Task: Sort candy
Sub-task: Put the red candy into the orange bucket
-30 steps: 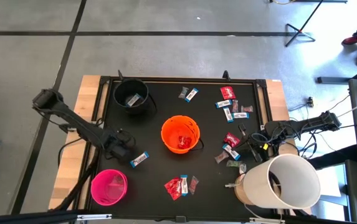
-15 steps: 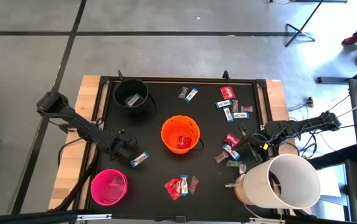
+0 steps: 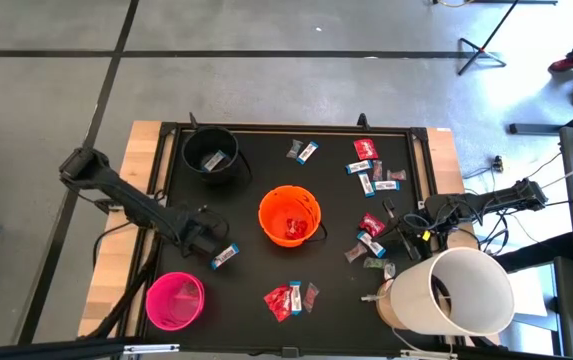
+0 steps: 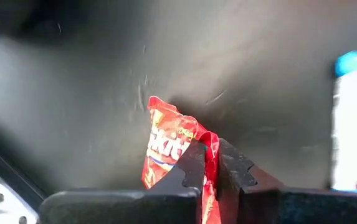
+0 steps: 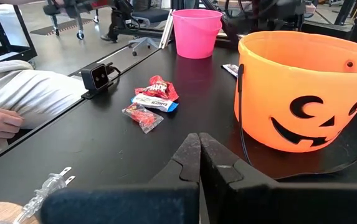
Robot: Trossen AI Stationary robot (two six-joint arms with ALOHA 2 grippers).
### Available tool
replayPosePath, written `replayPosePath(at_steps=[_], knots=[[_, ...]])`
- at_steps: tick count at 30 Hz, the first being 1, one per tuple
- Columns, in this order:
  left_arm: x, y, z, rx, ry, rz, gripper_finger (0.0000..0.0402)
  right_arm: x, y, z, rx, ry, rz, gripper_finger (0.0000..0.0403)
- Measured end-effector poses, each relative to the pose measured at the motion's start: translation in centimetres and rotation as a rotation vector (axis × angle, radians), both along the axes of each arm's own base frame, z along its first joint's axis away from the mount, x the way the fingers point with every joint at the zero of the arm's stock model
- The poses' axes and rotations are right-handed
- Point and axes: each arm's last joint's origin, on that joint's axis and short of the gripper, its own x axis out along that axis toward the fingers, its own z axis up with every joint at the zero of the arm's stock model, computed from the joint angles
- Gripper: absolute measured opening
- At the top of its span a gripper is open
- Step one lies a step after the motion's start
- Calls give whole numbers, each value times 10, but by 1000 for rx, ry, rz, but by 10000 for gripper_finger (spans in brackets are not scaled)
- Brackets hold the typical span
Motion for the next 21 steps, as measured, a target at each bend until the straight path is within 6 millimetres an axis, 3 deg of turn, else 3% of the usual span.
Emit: replayPosePath(at_steps=[13,21], knots=[[44,-11,98,162,-335,-127,3,0,0,0,0,0,0,1],[75,-15,134,171,-584,-308,3,0,0,0,0,1,0,1]])
